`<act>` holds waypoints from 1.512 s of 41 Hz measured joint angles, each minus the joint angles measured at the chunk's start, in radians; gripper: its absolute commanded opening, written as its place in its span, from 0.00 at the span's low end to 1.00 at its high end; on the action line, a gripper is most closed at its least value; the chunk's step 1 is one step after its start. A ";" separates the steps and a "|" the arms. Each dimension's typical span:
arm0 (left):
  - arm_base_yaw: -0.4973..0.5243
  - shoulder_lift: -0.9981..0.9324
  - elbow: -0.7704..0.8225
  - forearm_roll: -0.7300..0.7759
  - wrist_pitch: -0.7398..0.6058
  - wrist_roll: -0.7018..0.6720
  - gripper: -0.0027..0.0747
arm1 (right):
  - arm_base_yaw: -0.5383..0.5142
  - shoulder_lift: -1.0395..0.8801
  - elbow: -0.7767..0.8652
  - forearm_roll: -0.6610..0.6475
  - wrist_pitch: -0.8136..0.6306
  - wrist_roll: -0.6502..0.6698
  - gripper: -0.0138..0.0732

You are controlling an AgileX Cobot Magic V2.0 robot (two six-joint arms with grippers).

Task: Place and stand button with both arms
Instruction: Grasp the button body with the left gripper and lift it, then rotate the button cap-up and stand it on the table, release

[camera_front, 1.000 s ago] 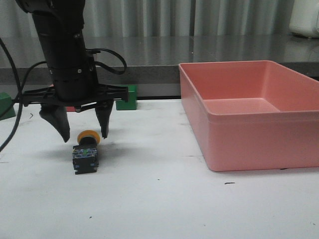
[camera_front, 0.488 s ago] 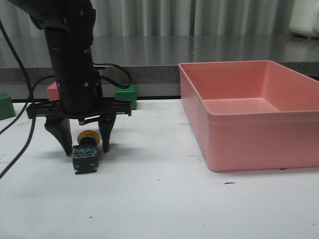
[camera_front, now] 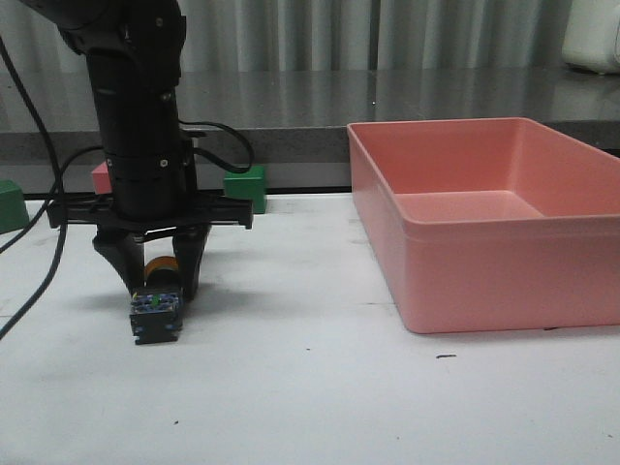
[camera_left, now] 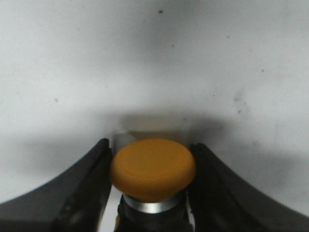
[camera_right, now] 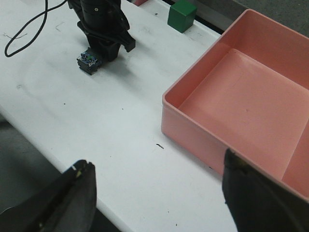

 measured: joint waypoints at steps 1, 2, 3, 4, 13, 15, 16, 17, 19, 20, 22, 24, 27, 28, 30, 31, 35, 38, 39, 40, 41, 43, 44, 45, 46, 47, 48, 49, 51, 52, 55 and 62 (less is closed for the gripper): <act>0.000 -0.005 0.000 -0.001 0.009 0.012 0.40 | 0.000 0.000 0.000 0.000 0.000 0.000 0.81; 0.000 -0.011 0.000 -0.002 0.015 0.025 0.40 | 0.000 0.000 0.000 0.000 0.000 0.000 0.81; 0.000 -0.018 0.000 -0.002 0.021 0.042 0.40 | 0.000 0.000 0.000 0.000 0.000 0.000 0.81; 0.000 -0.028 0.000 -0.002 0.027 0.053 0.40 | 0.000 0.000 0.000 0.000 0.000 0.000 0.81; 0.043 -0.150 0.002 -0.014 0.025 0.176 0.40 | 0.000 0.000 0.000 0.000 0.002 -0.003 0.81; 0.059 -0.192 0.016 -0.014 -0.009 0.204 0.40 | 0.000 0.000 0.000 0.000 0.002 -0.003 0.81; 0.066 -0.218 0.030 -0.014 -0.034 0.216 0.40 | 0.000 0.000 0.000 0.000 0.002 -0.003 0.81; 0.072 -0.240 0.044 -0.014 -0.054 0.226 0.40 | 0.000 0.000 0.000 0.000 0.002 -0.003 0.81; 0.085 -0.286 0.080 -0.014 -0.102 0.245 0.40 | 0.000 0.000 0.000 0.000 0.002 -0.003 0.81; 0.089 -0.319 0.109 -0.014 -0.138 0.254 0.40 | 0.000 0.000 0.000 0.000 0.002 -0.003 0.81; 0.098 -0.370 0.161 -0.014 -0.198 0.269 0.40 | 0.000 0.000 0.000 0.000 0.002 -0.003 0.81; 0.105 -0.431 0.232 -0.014 -0.267 0.285 0.40 | 0.000 0.000 0.000 0.000 0.002 -0.003 0.81; 0.114 -0.520 0.346 -0.014 -0.419 0.315 0.40 | 0.000 0.000 0.000 0.000 0.002 -0.003 0.81; 0.114 -0.546 0.382 -0.014 -0.465 0.323 0.40 | 0.000 0.000 0.000 0.000 0.002 -0.003 0.81; 0.116 -0.606 0.467 -0.014 -0.569 0.340 0.40 | 0.000 0.000 0.000 0.000 0.002 -0.003 0.81; 0.116 -0.630 0.504 -0.013 -0.614 0.346 0.40 | 0.000 0.000 0.000 0.000 0.002 -0.003 0.81; 0.121 -0.725 0.667 0.002 -0.815 0.360 0.40 | 0.000 0.000 0.000 0.000 0.002 -0.003 0.81; 0.135 -0.767 0.771 0.011 -0.952 0.368 0.40 | 0.000 0.000 0.000 0.000 0.002 -0.003 0.81; 0.141 -0.777 0.810 0.013 -1.009 0.368 0.40 | 0.000 0.000 0.000 0.000 0.002 -0.003 0.81; 0.144 -0.784 0.847 0.018 -1.055 0.368 0.40 | 0.000 0.000 0.000 0.000 0.002 -0.003 0.81; 0.150 -0.786 0.866 0.023 -1.102 0.368 0.40 | 0.000 0.000 0.000 0.000 0.002 -0.003 0.81; 0.158 -0.789 0.940 0.039 -1.220 0.368 0.40 | 0.000 0.000 0.000 0.000 0.002 -0.003 0.81; 0.164 -0.789 0.966 0.043 -1.288 0.368 0.40 | 0.000 0.000 0.000 0.000 0.002 -0.003 0.81; 0.169 -0.789 0.992 0.047 -1.341 0.369 0.40 | 0.000 0.000 0.000 0.000 0.002 -0.003 0.81; 0.172 -0.789 1.025 0.051 -1.392 0.369 0.40 | 0.000 0.000 0.000 0.000 0.002 -0.003 0.81; 0.178 -0.789 1.047 0.053 -1.457 0.369 0.40 | 0.000 0.000 0.000 0.000 0.002 -0.003 0.81; 0.184 -0.786 1.074 0.058 -1.519 0.369 0.40 | 0.000 0.000 0.000 0.000 0.002 -0.003 0.81; 0.188 -0.782 1.092 0.059 -1.549 0.369 0.40 | 0.000 0.000 0.000 0.000 0.002 -0.003 0.81; 0.199 -0.768 1.127 0.064 -1.658 0.369 0.40 | 0.000 0.000 0.000 0.000 0.002 -0.003 0.81; 0.204 -0.760 1.138 0.064 -1.697 0.369 0.40 | 0.000 0.000 0.000 0.000 0.002 -0.003 0.81; 0.223 -0.716 1.164 0.064 -1.823 0.369 0.40 | 0.000 0.000 0.000 0.000 0.002 -0.003 0.81; 0.244 -0.580 1.174 0.065 -2.021 0.369 0.40 | 0.000 0.000 0.000 0.000 0.002 -0.003 0.81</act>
